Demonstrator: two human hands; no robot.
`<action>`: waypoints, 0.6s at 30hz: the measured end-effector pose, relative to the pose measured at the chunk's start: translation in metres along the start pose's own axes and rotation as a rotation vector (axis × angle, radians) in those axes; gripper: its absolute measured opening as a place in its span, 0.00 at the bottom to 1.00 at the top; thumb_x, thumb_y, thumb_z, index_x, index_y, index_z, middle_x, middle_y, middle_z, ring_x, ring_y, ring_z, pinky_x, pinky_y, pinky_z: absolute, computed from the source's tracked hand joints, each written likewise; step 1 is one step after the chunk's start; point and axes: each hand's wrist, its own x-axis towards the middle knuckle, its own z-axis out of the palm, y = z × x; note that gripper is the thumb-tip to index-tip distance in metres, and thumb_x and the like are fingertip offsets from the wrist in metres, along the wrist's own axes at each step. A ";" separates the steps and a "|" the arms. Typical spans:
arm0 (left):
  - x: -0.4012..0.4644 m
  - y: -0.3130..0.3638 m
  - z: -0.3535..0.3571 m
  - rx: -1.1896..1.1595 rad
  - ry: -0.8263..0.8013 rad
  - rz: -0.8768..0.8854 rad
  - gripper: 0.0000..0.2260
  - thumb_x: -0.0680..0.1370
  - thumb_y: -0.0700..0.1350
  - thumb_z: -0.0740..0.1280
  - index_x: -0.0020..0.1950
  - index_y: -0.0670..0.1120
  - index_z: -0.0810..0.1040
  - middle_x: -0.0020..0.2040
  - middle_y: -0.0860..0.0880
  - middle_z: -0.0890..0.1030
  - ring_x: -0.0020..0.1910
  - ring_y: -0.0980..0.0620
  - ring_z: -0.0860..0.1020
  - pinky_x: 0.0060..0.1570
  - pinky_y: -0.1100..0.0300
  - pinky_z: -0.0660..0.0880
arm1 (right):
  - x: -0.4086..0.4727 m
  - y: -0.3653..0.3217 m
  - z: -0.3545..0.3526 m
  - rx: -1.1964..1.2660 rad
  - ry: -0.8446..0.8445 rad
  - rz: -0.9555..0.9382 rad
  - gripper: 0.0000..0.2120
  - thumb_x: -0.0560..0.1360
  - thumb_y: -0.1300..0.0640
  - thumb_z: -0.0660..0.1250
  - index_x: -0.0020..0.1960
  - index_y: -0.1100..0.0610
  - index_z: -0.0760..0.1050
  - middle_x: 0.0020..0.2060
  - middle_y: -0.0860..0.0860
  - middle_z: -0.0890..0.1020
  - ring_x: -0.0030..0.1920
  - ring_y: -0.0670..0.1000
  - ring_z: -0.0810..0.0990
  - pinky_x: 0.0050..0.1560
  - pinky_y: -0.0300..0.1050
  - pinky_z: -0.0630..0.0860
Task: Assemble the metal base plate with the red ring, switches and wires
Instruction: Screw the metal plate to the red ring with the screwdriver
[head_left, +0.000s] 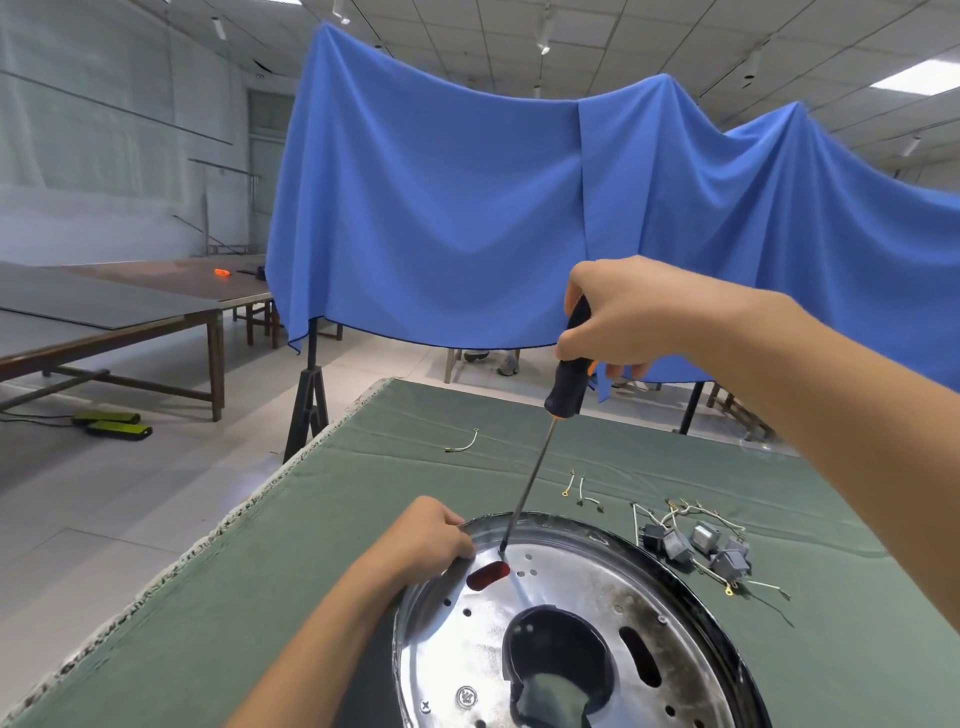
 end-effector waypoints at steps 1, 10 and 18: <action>0.000 0.000 0.000 -0.001 -0.001 -0.001 0.10 0.71 0.37 0.67 0.31 0.42 0.69 0.29 0.45 0.65 0.28 0.51 0.61 0.26 0.62 0.57 | 0.000 0.002 -0.001 0.039 -0.009 -0.007 0.11 0.71 0.52 0.69 0.46 0.59 0.75 0.29 0.51 0.83 0.27 0.50 0.83 0.31 0.42 0.79; 0.001 0.000 0.000 -0.002 -0.006 -0.001 0.12 0.72 0.37 0.67 0.31 0.42 0.68 0.30 0.46 0.64 0.29 0.50 0.61 0.30 0.59 0.57 | -0.003 0.003 -0.005 0.101 -0.069 -0.013 0.11 0.73 0.50 0.69 0.46 0.57 0.75 0.33 0.51 0.84 0.26 0.50 0.83 0.27 0.39 0.75; 0.002 -0.001 0.001 0.003 -0.006 0.000 0.10 0.72 0.37 0.67 0.33 0.42 0.69 0.31 0.45 0.64 0.30 0.50 0.61 0.30 0.60 0.57 | -0.006 0.006 -0.005 0.108 -0.074 0.010 0.14 0.73 0.45 0.69 0.42 0.57 0.74 0.32 0.52 0.84 0.26 0.50 0.82 0.26 0.39 0.74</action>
